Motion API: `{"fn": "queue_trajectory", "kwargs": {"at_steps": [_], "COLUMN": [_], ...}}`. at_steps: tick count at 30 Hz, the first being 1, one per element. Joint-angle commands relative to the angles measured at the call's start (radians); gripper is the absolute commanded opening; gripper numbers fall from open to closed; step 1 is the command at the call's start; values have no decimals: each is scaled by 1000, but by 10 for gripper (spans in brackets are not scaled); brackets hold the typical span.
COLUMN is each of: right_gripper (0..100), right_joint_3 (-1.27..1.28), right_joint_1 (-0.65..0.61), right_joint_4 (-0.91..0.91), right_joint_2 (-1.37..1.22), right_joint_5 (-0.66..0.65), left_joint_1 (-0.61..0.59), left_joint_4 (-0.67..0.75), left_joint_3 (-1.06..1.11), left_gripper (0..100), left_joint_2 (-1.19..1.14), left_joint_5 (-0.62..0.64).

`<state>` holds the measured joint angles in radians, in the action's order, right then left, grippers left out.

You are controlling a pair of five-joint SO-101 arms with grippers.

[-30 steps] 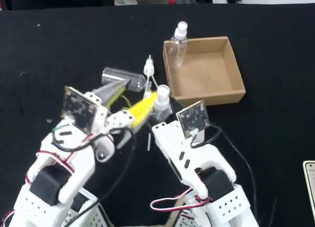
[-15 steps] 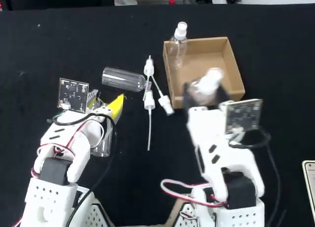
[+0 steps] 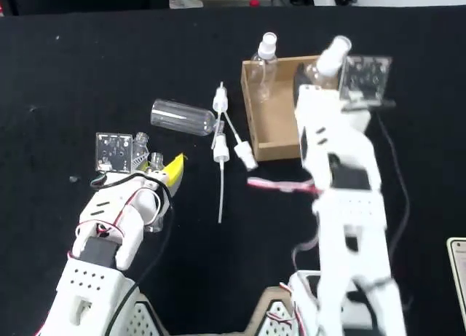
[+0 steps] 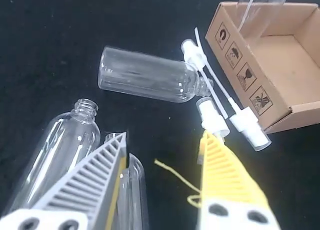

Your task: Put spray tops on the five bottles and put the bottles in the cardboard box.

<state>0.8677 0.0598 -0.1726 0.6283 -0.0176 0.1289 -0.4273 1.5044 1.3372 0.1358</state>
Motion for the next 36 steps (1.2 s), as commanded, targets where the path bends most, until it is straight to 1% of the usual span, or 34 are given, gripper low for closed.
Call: {"fn": "queue_trajectory", "kwargs": {"at_steps": [1, 5, 8, 15, 22, 28, 36], "right_gripper": [11, 11, 11, 11, 11, 11, 11], "right_joint_3": [-130, -226, -274, -291, -338, -375, -466], "right_joint_1": [15, 46, 72, 75, 28, 21, 17], "right_joint_4": [157, 269, 282, 298, 425, 525, 531], "right_joint_2": [-228, -429, -513, -602, -737, -849, -949], "right_joint_5": [-5, 0, 0, 0, 0, 0, 0], "left_joint_1": [-8, -8, -8, -8, -8, -8, -8], "left_joint_4": [31, 32, 35, 35, 35, 35, 35], "left_joint_3": [-8, -7, 1, -1, -1, -2, -2], "left_gripper": [230, 230, 230, 230, 230, 230, 230], "left_joint_2": [11, 11, 11, 11, 11, 11, 11], "left_joint_5": [11, 11, 11, 11, 11, 11, 11]}}
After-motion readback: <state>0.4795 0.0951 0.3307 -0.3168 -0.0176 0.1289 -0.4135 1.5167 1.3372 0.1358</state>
